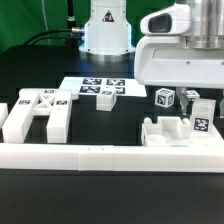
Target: Assemble chair
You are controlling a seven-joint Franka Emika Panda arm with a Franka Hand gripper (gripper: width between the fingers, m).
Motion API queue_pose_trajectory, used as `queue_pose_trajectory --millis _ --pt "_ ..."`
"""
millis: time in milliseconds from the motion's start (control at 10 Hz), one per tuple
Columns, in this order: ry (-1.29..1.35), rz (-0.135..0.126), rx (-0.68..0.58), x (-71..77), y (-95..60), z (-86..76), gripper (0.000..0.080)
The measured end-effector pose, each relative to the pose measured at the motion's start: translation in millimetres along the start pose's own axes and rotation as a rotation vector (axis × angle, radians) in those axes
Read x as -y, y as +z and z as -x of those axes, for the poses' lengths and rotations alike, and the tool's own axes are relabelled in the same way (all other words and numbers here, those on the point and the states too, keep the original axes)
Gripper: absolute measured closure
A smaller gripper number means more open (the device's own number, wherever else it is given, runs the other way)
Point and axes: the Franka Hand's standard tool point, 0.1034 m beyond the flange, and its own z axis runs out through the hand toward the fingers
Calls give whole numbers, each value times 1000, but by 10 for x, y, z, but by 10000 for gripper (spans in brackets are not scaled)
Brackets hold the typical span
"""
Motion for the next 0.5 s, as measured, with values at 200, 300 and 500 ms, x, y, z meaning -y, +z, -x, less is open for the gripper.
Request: queue_pose_trajectory --millis 200,300,500 --pt "166 -1 -2 4 2 2 514" --pt "286 -2 -2 7 3 2 514" --pt "453 -24 -10 17 5 -17 514"
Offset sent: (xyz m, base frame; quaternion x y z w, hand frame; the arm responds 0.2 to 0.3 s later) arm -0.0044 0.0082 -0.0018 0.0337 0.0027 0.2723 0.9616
